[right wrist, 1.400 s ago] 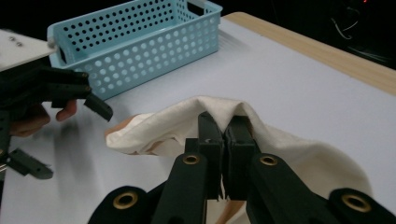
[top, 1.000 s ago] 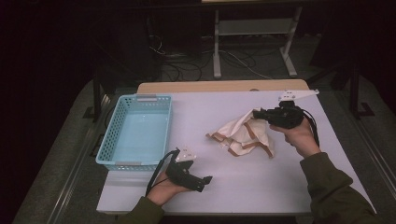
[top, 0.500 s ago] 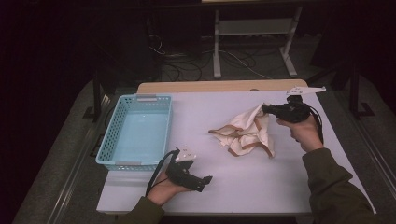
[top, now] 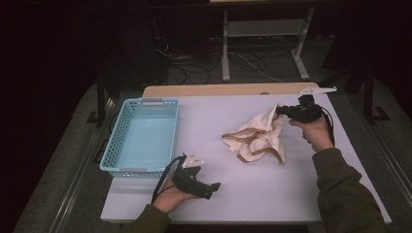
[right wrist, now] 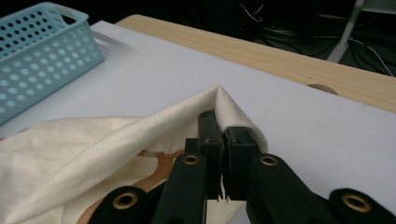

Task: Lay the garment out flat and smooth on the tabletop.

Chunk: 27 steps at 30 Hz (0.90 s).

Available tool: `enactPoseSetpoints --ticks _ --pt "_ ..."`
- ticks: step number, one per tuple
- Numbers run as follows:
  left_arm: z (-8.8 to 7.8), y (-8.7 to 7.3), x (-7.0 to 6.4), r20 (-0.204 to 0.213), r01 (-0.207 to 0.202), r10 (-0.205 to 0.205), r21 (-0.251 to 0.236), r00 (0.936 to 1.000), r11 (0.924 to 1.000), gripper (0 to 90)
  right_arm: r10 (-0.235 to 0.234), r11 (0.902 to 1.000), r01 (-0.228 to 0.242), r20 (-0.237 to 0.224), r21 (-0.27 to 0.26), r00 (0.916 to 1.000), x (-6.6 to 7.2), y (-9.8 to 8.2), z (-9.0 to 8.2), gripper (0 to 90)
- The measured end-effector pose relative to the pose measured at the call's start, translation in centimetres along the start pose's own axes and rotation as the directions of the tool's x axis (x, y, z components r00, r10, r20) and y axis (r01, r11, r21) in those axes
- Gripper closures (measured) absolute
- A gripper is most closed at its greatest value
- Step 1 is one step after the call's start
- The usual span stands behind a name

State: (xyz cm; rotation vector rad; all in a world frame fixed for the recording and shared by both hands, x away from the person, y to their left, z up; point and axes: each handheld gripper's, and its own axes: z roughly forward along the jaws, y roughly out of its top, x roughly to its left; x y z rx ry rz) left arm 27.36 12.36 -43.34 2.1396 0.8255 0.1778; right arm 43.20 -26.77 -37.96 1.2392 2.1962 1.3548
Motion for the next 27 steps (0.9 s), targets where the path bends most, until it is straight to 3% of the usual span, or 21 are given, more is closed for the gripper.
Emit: enactPoseSetpoints --ticks 15,27 --pt "0.0 0.0 0.0 0.001 0.001 -0.001 -0.001 1.0000 1.0000 0.0 0.028 0.9939 -0.035 0.074 0.105 0.9969 -1.8 -0.5 2.8 86.1" --pt "0.0 0.0 0.0 0.002 0.002 -0.002 0.002 1.0000 1.0000 0.0 0.014 0.9766 -0.041 0.125 0.211 0.9920 -2.6 -1.7 4.2 84.9"
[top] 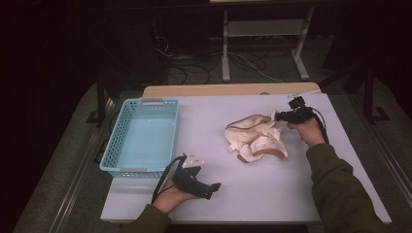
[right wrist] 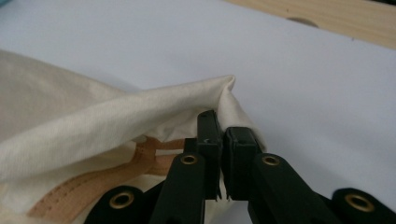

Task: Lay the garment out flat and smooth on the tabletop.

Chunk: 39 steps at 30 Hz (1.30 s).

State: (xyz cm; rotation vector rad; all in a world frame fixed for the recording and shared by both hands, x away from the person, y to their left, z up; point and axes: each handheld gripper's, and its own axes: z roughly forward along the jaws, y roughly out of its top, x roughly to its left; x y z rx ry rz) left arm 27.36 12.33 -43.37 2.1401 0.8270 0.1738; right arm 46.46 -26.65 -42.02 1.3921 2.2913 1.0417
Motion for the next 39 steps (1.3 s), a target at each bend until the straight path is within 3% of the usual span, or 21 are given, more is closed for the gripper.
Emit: enactPoseSetpoints --ticks 3,5,11,16,21,39 --pt "0.0 0.0 0.0 0.001 0.000 0.000 0.001 1.0000 1.0000 0.0 0.004 0.9998 -0.004 0.004 0.020 1.0000 -0.1 -0.2 0.1 83.4" --pt "0.0 0.0 0.0 0.000 0.000 0.000 0.002 1.0000 1.0000 0.0 0.012 0.9996 -0.012 -0.019 0.027 0.9997 -0.2 -0.3 0.0 75.5" --pt "0.0 0.0 0.0 0.000 0.003 -0.003 0.002 1.0000 1.0000 0.0 0.019 0.9997 -0.020 -0.060 -0.014 0.9980 0.1 -0.5 -1.8 52.3" --pt "0.2 0.0 -0.1 -0.001 0.014 -0.014 -0.008 0.9999 0.9999 0.0 0.027 0.9978 -0.032 -0.080 -0.057 0.9964 0.1 -0.8 -3.9 41.4" --pt "0.2 0.0 -0.1 -0.001 0.015 -0.015 -0.005 0.9999 0.9999 0.0 0.010 0.9963 -0.018 -0.102 -0.083 0.9947 0.4 -1.5 -5.8 39.6" --pt "0.2 0.1 -0.2 -0.002 0.021 -0.021 -0.013 0.9998 0.9997 0.0 -0.085 0.9953 0.079 -0.121 -0.057 0.9889 2.9 -4.6 -9.2 39.0"
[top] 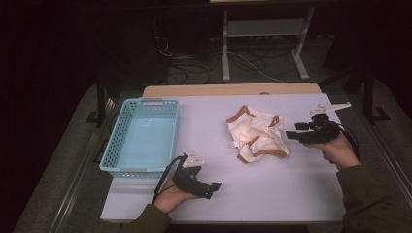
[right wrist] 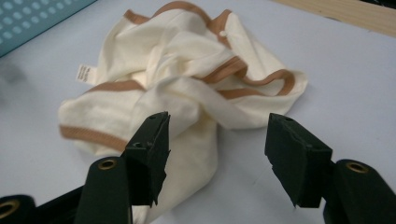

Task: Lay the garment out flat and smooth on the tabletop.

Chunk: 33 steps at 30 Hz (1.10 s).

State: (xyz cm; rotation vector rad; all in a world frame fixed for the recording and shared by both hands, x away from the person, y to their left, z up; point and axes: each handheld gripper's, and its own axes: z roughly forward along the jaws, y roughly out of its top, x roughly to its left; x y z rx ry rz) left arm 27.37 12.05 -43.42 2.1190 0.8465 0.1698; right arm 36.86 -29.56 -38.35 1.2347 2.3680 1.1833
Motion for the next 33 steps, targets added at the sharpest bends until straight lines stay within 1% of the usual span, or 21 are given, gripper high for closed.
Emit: enactPoseSetpoints --ticks 2,4,6,12,13,19,21,25,29,33 --pt "0.0 0.0 0.0 -0.001 0.000 0.000 0.000 1.0000 1.0000 0.0 -0.008 1.0000 0.008 -0.006 -0.003 0.9999 0.5 -0.4 -0.4 39.0" --pt "-0.1 0.0 0.1 0.001 -0.008 0.008 0.005 1.0000 1.0000 0.0 -0.016 0.9999 0.016 -0.012 0.001 0.9998 1.0 -0.7 -0.7 39.0" --pt "-0.1 0.0 0.1 0.000 -0.008 0.008 0.005 1.0000 1.0000 0.0 -0.027 0.9996 0.027 -0.016 0.009 0.9995 1.4 -1.1 -1.0 38.9" --pt "-0.1 0.0 0.0 0.000 -0.005 0.005 0.005 1.0000 1.0000 0.0 -0.037 0.9988 0.038 -0.028 0.029 0.9989 2.4 -2.4 -1.2 38.9" --pt "-0.1 0.0 0.0 -0.001 -0.006 0.006 0.006 1.0000 1.0000 0.0 -0.033 0.9989 0.034 -0.030 0.033 0.9990 2.6 -2.6 -1.2 39.0" --pt "-0.1 0.0 0.0 -0.002 -0.008 0.008 0.007 1.0000 0.9999 0.0 -0.046 0.9959 0.049 -0.030 0.077 0.9985 3.3 -3.8 -0.3 39.0" --pt "-0.1 0.0 0.1 -0.001 -0.008 0.008 0.007 1.0000 0.9999 0.0 -0.041 0.9948 0.044 -0.030 0.092 0.9987 3.4 -4.2 0.1 39.0" --pt "0.0 0.0 0.0 0.001 -0.008 0.008 0.007 1.0000 0.9999 0.0 -0.048 0.9906 0.051 -0.024 0.127 0.9986 3.4 -4.6 1.2 39.8" --pt "0.0 -0.1 0.0 0.002 -0.012 0.012 0.009 0.9999 0.9999 0.0 -0.059 0.9872 0.061 -0.021 0.147 0.9980 3.4 -4.8 2.1 42.0" --pt "0.0 -0.1 0.0 0.001 -0.012 0.012 0.009 0.9999 0.9999 0.0 -0.069 0.9860 0.072 -0.023 0.150 0.9973 3.4 -4.8 2.5 46.4"
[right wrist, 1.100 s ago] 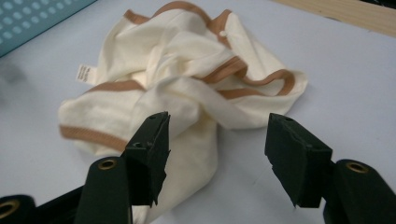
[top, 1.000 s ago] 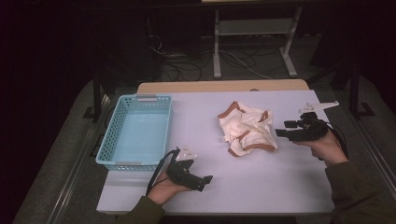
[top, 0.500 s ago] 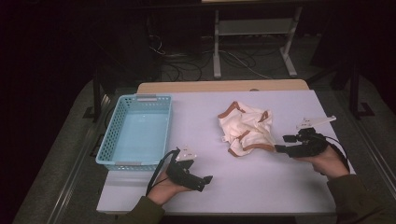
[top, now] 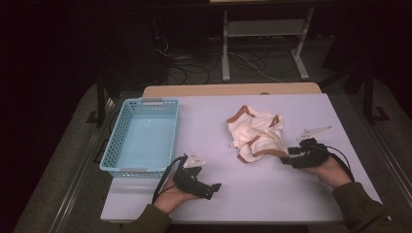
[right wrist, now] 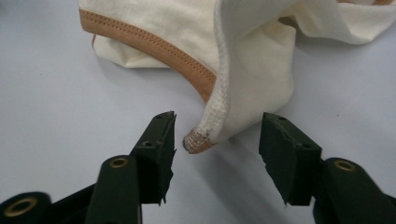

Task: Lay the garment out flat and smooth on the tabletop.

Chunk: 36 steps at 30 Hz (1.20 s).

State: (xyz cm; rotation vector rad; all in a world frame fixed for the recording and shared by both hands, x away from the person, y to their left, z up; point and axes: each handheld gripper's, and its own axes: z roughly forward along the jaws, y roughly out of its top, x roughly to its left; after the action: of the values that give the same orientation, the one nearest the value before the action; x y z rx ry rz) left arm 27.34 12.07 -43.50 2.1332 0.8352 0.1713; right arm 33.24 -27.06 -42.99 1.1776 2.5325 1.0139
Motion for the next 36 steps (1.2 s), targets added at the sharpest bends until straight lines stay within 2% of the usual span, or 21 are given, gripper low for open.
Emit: enactPoseSetpoints --ticks 13,24,36 --pt "0.0 0.0 0.0 0.001 0.002 -0.002 0.001 1.0000 1.0000 0.0 -0.005 1.0000 0.005 -0.032 -0.005 0.9995 -0.4 0.0 -0.1 79.0" --pt "0.0 0.0 0.0 0.001 0.002 -0.002 0.001 1.0000 1.0000 0.0 -0.031 0.9995 0.031 -0.081 0.000 0.9963 -0.1 0.1 -0.1 83.0" --pt "0.0 0.0 0.0 0.001 0.003 -0.003 0.000 1.0000 1.0000 0.0 -0.066 0.9974 0.062 -0.149 -0.037 0.9866 1.1 0.7 -0.5 83.1"
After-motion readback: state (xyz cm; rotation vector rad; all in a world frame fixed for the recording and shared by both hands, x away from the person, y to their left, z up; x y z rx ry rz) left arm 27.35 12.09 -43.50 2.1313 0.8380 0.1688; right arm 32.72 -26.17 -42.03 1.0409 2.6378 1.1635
